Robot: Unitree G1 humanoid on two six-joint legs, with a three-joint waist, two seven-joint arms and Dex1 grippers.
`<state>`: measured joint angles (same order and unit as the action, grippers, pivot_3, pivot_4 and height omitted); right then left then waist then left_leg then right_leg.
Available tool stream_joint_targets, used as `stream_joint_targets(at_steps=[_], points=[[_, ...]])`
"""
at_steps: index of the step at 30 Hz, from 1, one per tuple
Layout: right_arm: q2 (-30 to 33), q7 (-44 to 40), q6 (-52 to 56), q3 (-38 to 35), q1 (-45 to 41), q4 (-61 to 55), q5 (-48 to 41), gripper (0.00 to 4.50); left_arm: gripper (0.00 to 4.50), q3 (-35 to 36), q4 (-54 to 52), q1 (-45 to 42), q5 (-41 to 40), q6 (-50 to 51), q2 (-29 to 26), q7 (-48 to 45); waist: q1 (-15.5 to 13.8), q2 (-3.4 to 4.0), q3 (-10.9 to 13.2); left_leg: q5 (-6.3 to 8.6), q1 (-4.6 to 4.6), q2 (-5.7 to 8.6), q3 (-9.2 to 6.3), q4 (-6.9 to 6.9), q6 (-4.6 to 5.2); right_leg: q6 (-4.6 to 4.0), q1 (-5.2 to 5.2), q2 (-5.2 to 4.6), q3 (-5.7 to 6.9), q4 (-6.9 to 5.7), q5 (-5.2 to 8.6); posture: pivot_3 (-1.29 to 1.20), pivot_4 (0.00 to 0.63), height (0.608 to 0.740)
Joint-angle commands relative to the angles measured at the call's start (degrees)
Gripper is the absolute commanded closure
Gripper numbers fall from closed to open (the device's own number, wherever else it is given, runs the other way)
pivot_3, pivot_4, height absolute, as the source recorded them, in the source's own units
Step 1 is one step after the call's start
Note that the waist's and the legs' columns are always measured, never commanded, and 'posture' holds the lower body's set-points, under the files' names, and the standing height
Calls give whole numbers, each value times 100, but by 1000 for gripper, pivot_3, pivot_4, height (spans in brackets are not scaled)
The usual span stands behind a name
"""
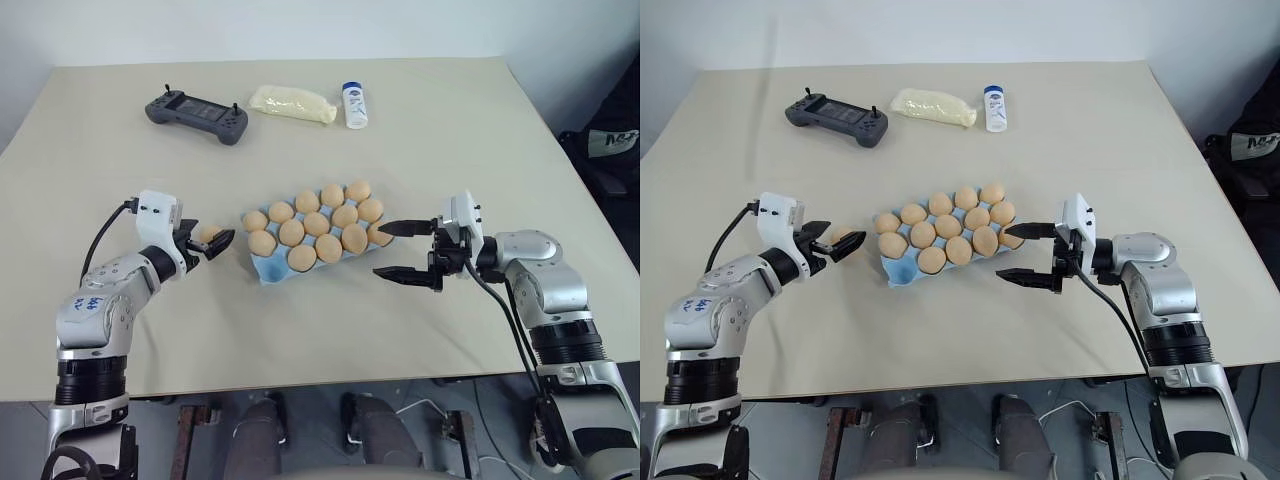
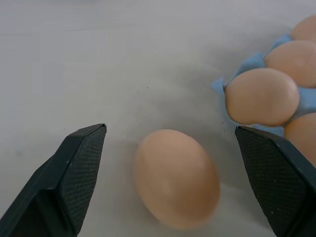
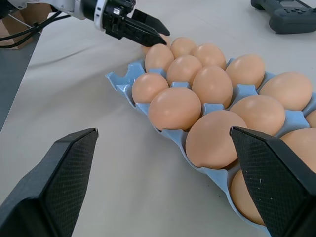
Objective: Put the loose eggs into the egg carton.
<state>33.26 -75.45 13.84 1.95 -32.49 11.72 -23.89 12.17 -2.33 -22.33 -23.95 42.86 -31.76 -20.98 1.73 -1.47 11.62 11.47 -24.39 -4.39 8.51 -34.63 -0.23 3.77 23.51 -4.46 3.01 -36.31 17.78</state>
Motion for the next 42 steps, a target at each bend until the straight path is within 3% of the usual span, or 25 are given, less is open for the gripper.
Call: stream_joint_targets(at_steps=[1,4,9,11,21,42], points=[[102,-23,-56,-118,1,-85,-34,0,50,-153,122,-140,206,-136,-120,-147,0,0,0,0,0,0,0,0,0,0,1,0,-1,-3,0,0,150,740],[108,-24,-66,-120,1,-69,-26,0,689,-263,221,-178,353,-156,-130,-168,-7,0,0,1,0,-1,0,-1,-1,0,4,-2,-2,-10,0,0,150,740],[119,-29,-84,-131,11,-49,-16,0,2268,-201,232,-212,421,-175,-111,-199,0,0,0,1,-1,-2,0,-5,-2,-1,6,-2,-2,-14,0,0,150,740],[127,-35,-90,-140,29,-58,-13,0,2591,-136,132,-198,411,-166,-154,-232,-3,0,0,1,-1,-3,0,-7,-2,-1,7,-2,-3,-18,0,0,150,740],[154,-59,-125,-178,86,-89,-41,0,2615,355,-1288,20,-603,273,-348,-978,2,0,0,1,-1,-4,0,-9,-2,-1,6,-2,-4,-22,0,0,150,740],[127,96,-124,-197,211,-197,-41,0,2615,-632,-1626,-36,-1048,915,-513,-1803,6,0,0,4,-1,-8,3,-32,-1,-5,3,0,-12,-25,2,0,150,740]])
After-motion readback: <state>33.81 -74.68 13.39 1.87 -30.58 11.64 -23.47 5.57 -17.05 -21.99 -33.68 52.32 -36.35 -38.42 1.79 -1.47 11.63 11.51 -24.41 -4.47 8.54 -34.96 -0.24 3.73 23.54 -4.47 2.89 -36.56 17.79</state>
